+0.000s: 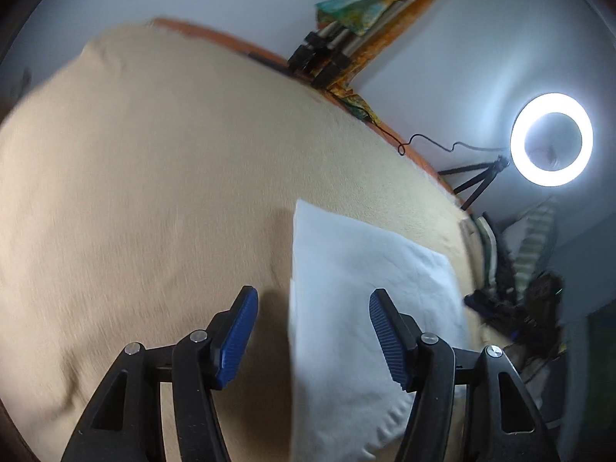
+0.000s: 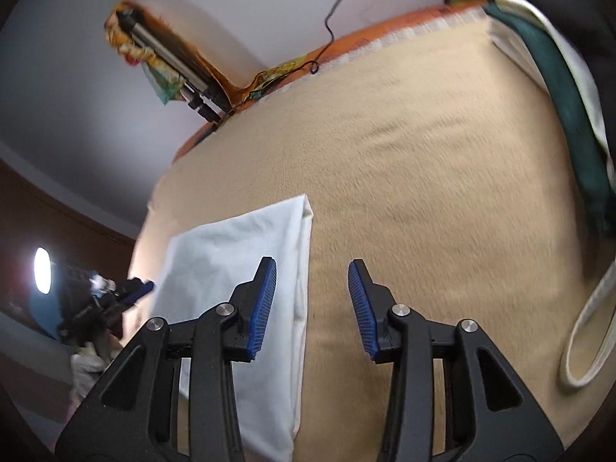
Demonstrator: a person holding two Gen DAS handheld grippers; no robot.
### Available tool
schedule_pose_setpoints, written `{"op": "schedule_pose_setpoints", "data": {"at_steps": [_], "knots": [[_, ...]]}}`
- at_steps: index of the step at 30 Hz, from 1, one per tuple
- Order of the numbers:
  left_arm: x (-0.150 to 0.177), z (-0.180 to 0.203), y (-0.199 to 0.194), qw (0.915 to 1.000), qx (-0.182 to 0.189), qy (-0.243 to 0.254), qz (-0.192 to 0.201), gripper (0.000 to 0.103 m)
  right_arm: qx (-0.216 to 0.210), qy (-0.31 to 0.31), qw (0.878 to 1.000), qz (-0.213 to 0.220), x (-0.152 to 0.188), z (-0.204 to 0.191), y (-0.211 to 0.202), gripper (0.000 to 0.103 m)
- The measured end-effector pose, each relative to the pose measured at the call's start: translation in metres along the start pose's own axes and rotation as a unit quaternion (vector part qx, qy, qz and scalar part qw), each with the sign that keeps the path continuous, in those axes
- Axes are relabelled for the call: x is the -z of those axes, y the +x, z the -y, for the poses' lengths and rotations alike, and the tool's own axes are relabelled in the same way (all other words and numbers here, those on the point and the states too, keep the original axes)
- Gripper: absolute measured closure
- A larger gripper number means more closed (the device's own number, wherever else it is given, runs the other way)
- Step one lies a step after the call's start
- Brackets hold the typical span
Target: Fold small clothes
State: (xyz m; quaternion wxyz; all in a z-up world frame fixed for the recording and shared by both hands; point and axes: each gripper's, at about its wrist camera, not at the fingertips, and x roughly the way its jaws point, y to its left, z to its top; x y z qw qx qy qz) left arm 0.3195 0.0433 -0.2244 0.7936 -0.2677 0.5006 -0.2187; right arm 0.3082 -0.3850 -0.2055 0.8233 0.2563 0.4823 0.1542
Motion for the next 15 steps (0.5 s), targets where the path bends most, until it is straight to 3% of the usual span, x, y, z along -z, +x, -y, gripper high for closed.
{"op": "schedule_pose_setpoints", "data": {"at_steps": [3,15], "knots": [[0.008,-0.009,0.002,0.9972,0.043,-0.056,-0.023,0.04,-0.027,0.022,0.999,-0.006,0.008,0.01,-0.001,0.062],[0.01,-0.02,0.018,0.9895,0.088,-0.105,-0.045,0.04,-0.078,0.002,0.996,-0.052,0.025,0.003,0.019,0.062]]}}
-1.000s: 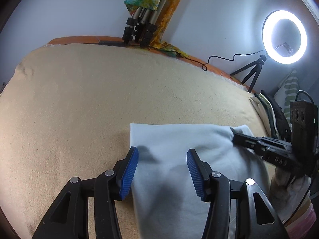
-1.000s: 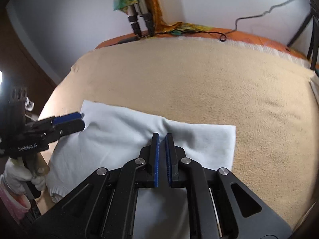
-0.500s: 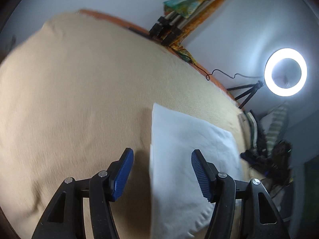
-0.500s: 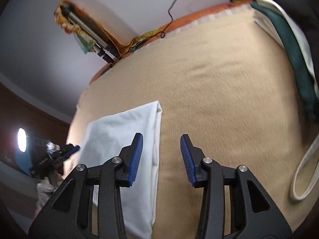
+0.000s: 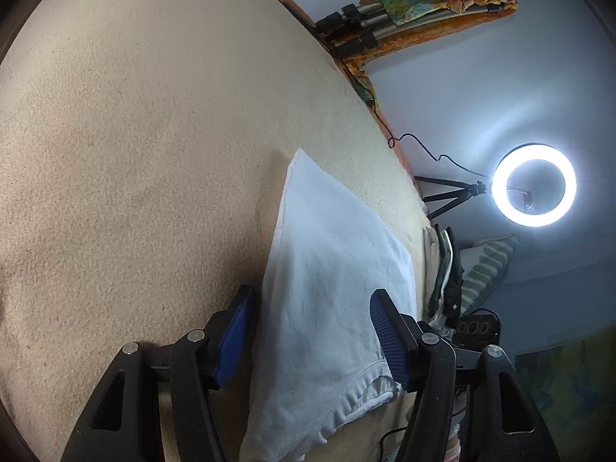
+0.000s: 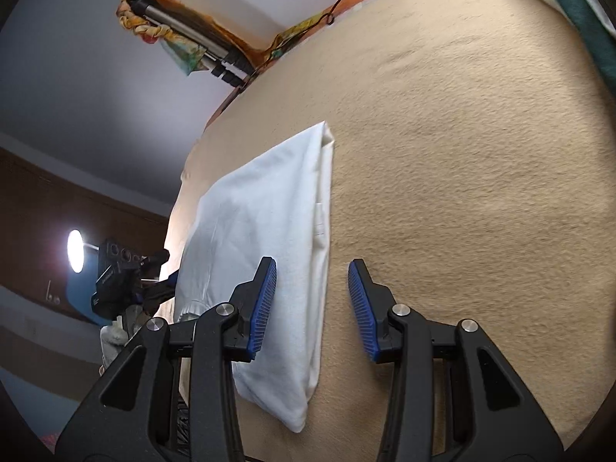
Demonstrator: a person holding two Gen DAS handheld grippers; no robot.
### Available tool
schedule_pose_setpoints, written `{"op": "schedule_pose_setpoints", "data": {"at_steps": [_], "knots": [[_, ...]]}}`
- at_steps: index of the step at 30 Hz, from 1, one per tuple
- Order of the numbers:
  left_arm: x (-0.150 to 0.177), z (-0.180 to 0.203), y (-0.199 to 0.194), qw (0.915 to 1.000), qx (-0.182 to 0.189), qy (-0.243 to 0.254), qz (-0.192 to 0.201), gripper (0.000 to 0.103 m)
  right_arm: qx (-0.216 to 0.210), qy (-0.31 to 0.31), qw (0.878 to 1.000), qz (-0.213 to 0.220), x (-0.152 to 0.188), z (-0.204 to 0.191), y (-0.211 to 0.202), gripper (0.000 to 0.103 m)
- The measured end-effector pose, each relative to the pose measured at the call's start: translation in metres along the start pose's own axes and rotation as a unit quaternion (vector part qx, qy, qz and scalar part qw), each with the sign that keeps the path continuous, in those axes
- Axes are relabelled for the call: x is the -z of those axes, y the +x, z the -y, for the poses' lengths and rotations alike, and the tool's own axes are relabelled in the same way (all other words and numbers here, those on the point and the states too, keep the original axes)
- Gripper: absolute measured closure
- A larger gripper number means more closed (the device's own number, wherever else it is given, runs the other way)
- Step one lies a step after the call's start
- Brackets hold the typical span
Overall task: Fold small clothes
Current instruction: 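Grasp the edge of the folded bundle with the right gripper and lift it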
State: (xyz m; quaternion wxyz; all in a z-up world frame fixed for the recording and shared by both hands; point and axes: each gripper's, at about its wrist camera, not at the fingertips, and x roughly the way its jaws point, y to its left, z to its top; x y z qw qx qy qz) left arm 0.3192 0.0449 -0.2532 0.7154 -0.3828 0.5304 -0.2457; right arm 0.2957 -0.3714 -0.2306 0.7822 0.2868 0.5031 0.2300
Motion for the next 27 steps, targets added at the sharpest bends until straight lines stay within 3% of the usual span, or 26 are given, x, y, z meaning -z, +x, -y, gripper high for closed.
{"op": "schedule_pose_setpoints", "data": {"at_steps": [9,14,16,19,21,27], "knots": [[-0.004,0.005,0.009,0.9999,0.008,0.01,0.003,0.047,-0.044,0.022,0.999,-0.006,-0.003,0.001,0.015,0.062],[0.0,0.02,0.017,0.9981,-0.032,0.048,0.021,0.055,-0.026,0.002,1.0,-0.01,-0.004,-0.011,0.02,0.063],[0.003,0.029,0.021,0.9947,-0.062,0.078,0.025,0.07,-0.004,-0.011,1.0,-0.01,-0.004,-0.019,0.021,0.069],[0.009,0.033,0.025,0.9922,-0.076,0.097,0.022,0.085,0.01,-0.025,1.0,-0.008,-0.003,-0.026,0.019,0.083],[0.012,0.037,0.023,0.9902,-0.084,0.108,0.027,0.087,0.016,-0.036,0.999,-0.003,-0.002,-0.032,0.015,0.089],[0.023,0.06,0.014,0.9825,-0.093,0.154,0.049,0.091,0.041,-0.081,0.996,0.017,0.003,-0.058,0.003,0.093]]}}
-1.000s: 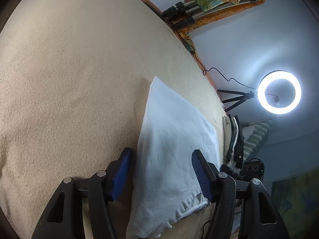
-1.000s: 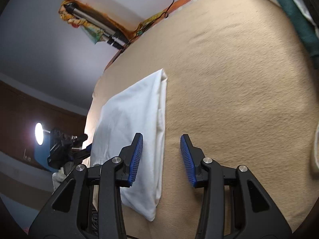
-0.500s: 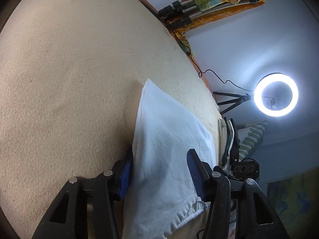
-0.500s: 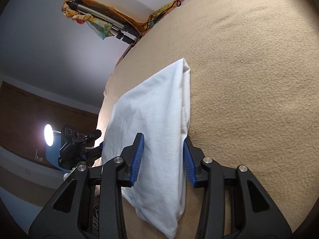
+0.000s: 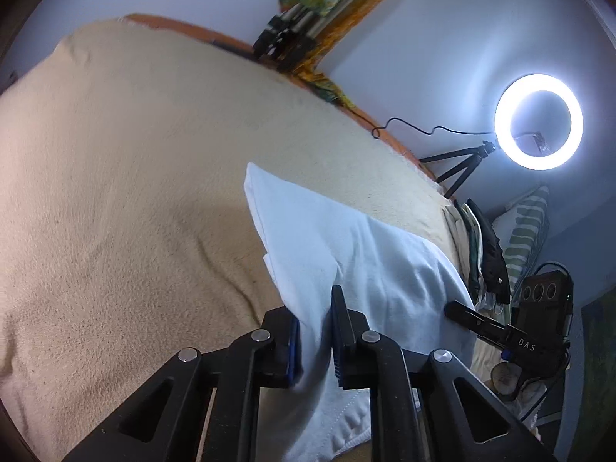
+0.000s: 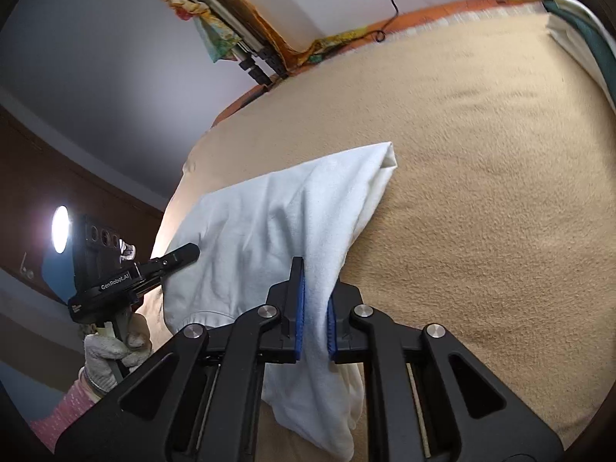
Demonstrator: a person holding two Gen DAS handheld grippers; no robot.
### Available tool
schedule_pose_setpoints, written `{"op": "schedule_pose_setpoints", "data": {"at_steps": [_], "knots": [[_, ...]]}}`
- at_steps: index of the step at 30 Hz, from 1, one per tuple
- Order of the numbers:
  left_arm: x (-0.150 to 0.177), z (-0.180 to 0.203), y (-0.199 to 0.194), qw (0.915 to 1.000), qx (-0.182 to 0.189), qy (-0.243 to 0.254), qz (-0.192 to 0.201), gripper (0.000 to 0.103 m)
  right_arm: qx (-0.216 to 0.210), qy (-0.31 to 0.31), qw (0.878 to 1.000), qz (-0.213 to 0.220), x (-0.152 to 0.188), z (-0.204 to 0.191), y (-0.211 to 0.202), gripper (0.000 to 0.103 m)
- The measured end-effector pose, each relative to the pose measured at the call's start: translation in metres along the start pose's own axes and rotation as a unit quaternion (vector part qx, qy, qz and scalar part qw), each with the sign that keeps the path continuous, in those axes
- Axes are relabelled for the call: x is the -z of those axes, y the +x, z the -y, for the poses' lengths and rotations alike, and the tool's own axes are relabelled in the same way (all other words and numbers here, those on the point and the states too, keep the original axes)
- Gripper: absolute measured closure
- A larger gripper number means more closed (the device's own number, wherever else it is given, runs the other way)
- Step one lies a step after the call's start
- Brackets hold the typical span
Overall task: Fold small clothes
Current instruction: 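Grasp the edge of the folded bundle with the right gripper and lift it, then carry the bundle with the right gripper onto the clothes stack and release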
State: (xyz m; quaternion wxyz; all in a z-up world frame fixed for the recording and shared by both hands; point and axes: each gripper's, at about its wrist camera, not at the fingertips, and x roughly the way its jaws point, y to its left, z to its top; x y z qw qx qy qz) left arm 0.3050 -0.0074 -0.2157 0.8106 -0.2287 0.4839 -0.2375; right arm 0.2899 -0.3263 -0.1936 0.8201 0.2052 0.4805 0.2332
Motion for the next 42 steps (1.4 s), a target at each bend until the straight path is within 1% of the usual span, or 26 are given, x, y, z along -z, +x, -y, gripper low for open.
{"op": "schedule_pose_setpoints", "data": {"at_steps": [3,6,10,15,19,22,26,29,33,42], "knots": [[0.001,0.013,-0.006,0.9998,0.004,0.017,0.008,0.092,0.005,-0.018,1.0,0.007,0.0,-0.011,-0.006,0.093],[0.002,0.023,-0.011,0.9996,0.011,0.024,0.014,0.092,0.007,-0.034,0.999,0.014,0.001,-0.021,-0.013,0.094],[0.002,0.036,-0.015,0.999,0.023,0.034,0.016,0.092,0.021,-0.064,0.997,0.022,0.003,-0.035,-0.025,0.094],[0.003,0.065,-0.008,0.9977,0.035,0.058,0.009,0.093,0.035,-0.087,0.995,0.038,0.003,-0.045,-0.045,0.094],[0.001,0.092,-0.002,0.9958,0.05,0.076,0.006,0.093,0.04,-0.089,0.993,0.059,0.0,-0.044,-0.069,0.094],[-0.002,0.113,0.008,0.9942,0.062,0.087,0.005,0.093,0.049,-0.087,0.992,0.078,-0.002,-0.036,-0.092,0.094],[-0.006,0.143,0.029,0.9923,0.084,0.092,0.0,0.094,0.077,-0.082,0.989,0.1,-0.009,-0.018,-0.124,0.094],[-0.008,0.171,0.045,0.9897,0.096,0.106,0.0,0.094,0.106,-0.081,0.985,0.114,-0.016,-0.001,-0.152,0.094],[-0.013,0.217,0.07,0.9852,0.114,0.128,-0.003,0.094,0.137,-0.076,0.978,0.137,-0.028,0.02,-0.185,0.095],[-0.028,0.323,0.136,0.9741,0.135,0.181,0.003,0.094,0.21,-0.061,0.959,0.181,-0.063,0.079,-0.244,0.095]]}}
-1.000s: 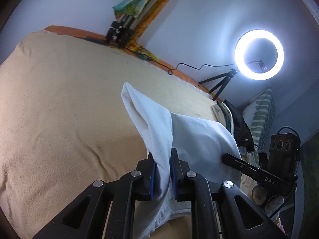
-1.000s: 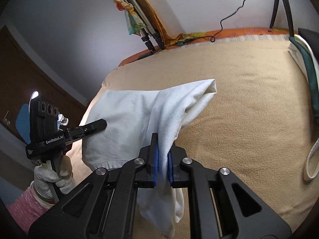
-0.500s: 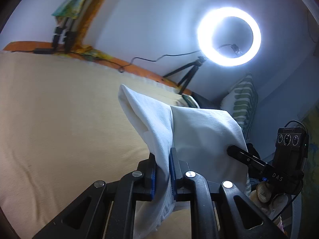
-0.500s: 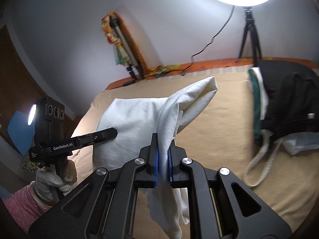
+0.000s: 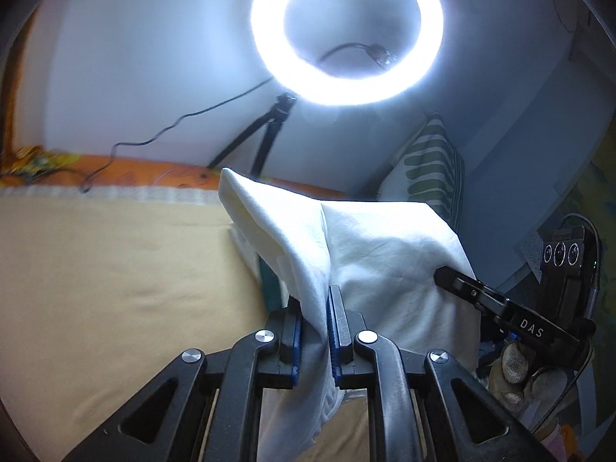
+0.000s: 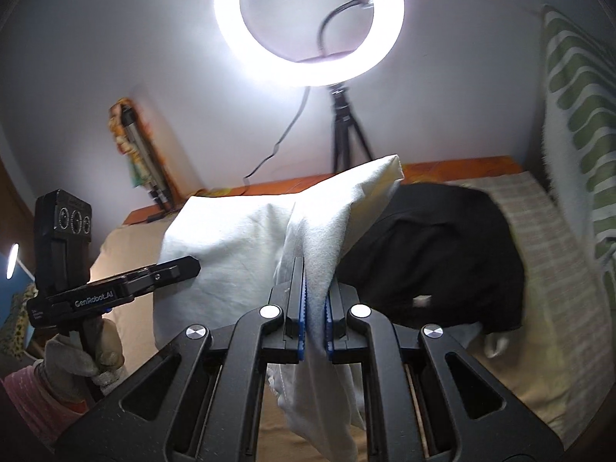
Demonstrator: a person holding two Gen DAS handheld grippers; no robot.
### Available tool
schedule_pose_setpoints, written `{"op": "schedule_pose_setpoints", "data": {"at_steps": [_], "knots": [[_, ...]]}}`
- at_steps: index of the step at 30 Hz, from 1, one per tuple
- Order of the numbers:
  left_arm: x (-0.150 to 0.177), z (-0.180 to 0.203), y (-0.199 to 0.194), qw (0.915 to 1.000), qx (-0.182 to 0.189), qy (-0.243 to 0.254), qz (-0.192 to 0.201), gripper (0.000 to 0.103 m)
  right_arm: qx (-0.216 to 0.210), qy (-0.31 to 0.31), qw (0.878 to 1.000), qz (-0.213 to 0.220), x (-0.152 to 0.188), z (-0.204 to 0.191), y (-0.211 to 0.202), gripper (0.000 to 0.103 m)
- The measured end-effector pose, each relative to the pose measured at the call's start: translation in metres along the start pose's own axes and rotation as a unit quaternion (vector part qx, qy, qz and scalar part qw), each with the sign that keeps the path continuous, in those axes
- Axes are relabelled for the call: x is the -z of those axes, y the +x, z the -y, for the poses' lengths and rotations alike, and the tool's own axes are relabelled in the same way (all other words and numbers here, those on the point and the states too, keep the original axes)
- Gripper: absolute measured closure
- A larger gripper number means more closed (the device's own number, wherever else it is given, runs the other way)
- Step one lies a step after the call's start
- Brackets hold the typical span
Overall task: Fold small clothes
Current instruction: 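Carry the bundle with the right gripper onto the clothes stack and release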
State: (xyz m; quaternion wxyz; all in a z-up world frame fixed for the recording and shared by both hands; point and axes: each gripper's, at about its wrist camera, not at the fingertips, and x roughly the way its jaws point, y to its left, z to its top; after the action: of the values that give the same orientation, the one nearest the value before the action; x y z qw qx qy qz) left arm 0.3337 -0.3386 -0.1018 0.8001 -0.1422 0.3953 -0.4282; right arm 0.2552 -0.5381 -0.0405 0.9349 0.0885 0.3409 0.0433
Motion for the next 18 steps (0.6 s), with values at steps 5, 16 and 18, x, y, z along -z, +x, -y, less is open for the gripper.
{"op": "schedule_pose_setpoints", "data": {"at_steps": [5,16,18], "knots": [[-0.019,0.026,0.049,0.9999,0.01,0.011,-0.002,0.094,0.041,0.004,0.999,0.016,-0.025,0.044,0.0,0.095],[-0.044,0.046,0.122,0.9991,-0.016,0.039,-0.003,0.097,0.093,0.015,0.995,0.017,-0.05,0.121,0.041,0.095],[-0.045,0.043,0.128,0.9986,-0.03,0.044,-0.004,0.097,0.091,0.019,0.996,0.013,-0.049,0.131,0.051,0.095]]}}
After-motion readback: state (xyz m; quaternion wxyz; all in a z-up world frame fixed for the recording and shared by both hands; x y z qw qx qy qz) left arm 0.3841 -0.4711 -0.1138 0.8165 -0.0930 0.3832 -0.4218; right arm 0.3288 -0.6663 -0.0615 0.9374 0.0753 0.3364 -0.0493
